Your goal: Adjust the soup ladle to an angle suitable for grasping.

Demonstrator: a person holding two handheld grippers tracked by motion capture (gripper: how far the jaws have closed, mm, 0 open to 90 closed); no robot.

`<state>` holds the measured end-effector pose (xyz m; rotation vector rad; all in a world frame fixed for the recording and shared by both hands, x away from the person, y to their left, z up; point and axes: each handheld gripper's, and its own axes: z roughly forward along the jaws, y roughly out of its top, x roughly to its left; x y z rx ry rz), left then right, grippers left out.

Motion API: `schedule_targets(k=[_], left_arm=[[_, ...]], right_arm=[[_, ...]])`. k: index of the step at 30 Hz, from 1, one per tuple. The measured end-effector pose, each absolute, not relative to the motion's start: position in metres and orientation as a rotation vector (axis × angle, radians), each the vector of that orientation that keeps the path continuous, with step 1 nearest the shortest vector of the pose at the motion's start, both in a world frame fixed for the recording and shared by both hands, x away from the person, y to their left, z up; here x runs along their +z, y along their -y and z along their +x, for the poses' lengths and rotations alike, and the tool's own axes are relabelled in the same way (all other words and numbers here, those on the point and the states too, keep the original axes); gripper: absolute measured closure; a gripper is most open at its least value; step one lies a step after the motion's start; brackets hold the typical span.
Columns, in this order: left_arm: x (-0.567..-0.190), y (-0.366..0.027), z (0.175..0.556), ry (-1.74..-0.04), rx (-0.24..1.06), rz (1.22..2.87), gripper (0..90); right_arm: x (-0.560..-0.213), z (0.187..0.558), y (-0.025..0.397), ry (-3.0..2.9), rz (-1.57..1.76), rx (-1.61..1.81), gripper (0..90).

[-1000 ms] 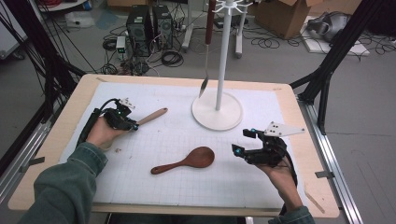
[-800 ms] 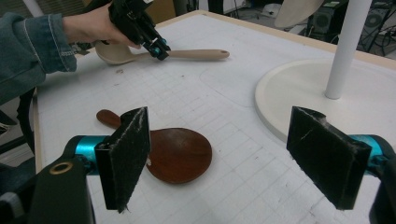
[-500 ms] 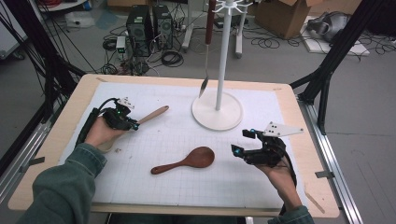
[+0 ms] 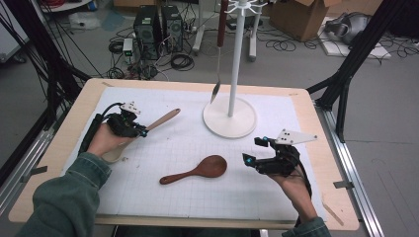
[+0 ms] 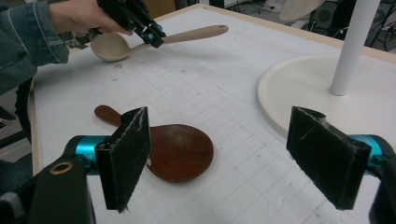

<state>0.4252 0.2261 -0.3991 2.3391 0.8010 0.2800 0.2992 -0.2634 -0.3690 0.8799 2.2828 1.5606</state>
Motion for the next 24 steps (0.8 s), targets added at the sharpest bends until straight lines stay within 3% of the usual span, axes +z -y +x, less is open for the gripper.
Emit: schedule_targets(k=[24], left_arm=[[-0.385, -0.224, 0.413, -0.724, 0.260, 2.290, 76.7]], right_arm=[[-0.369, 0.301, 0.254, -2.301, 0.868, 1.556, 21.3]])
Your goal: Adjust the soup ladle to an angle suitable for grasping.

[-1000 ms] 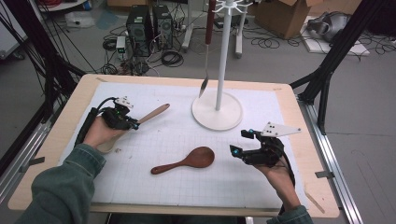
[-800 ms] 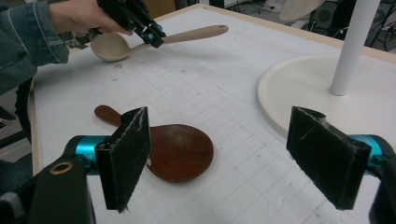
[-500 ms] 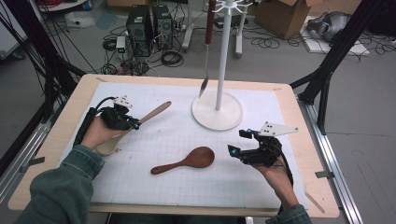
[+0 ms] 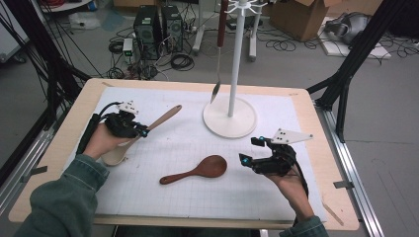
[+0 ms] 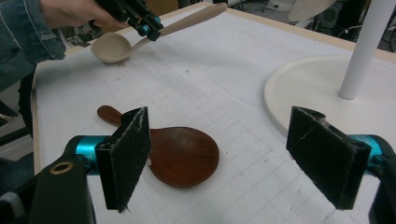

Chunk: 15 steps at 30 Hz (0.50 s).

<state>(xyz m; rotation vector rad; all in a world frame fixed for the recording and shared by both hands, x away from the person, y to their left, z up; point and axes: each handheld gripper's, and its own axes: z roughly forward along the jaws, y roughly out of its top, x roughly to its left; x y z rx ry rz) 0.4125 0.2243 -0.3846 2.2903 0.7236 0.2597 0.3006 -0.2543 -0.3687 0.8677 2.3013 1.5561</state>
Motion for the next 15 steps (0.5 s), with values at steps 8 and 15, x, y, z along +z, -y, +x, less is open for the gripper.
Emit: schedule_targets(k=[8, 15], left_arm=[[-0.3822, -0.2223, 0.4094, -0.703, 0.257, 2.281, 76.7], [-0.3777, -0.2193, 0.4038, -0.674, 0.253, 2.261, 76.7]], right_arm=[[-0.3676, 0.3008, 0.2506, -2.304, 0.858, 1.568, 21.2], [-0.3669, 0.3015, 0.2460, -2.308, 0.850, 1.567, 21.2]])
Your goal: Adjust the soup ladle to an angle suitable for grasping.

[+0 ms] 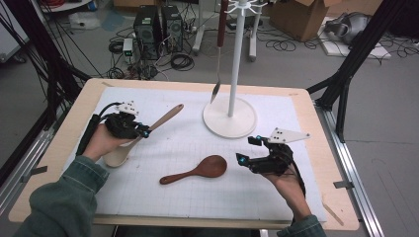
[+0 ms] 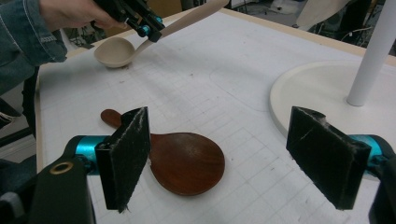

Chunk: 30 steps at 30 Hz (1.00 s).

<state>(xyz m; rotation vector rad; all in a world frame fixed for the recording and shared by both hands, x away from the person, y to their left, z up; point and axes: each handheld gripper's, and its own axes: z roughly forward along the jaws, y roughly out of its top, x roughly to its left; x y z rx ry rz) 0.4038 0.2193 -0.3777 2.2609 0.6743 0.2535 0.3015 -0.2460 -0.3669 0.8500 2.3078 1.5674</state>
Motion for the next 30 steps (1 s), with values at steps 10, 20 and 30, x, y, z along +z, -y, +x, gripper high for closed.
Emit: schedule_targets(k=[10, 20, 30], left_arm=[[-0.375, -0.214, 0.397, -0.630, 0.247, 2.253, 76.8], [-0.373, -0.211, 0.391, -0.598, 0.243, 2.251, 76.8], [-0.369, -0.209, 0.383, -0.557, 0.227, 2.218, 76.9]], right_arm=[[-0.367, 0.303, 0.239, -2.316, 0.836, 1.558, 21.3], [-0.366, 0.305, 0.230, -2.334, 0.821, 1.553, 21.2], [-0.364, 0.307, 0.220, -2.350, 0.807, 1.556, 22.5]])
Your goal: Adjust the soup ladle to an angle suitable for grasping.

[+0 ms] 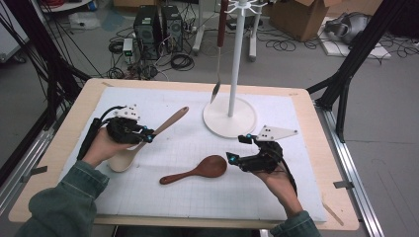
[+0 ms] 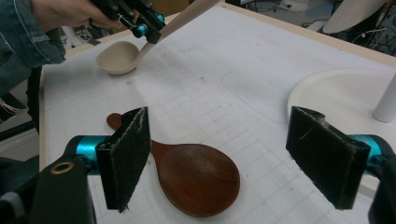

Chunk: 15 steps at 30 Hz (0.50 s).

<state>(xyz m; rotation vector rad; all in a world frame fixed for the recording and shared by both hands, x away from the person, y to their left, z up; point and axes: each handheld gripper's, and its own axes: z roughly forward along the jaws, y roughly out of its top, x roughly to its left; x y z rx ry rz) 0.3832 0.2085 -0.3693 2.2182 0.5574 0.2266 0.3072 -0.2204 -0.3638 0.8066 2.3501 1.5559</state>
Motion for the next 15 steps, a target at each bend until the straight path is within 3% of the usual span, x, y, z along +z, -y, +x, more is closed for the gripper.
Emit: schedule_targets(k=[15], left_arm=[[-0.368, -0.203, 0.372, -0.503, 0.191, 2.182, 76.8]], right_arm=[[-0.357, 0.315, 0.198, -2.389, 0.779, 1.540, 22.6]])
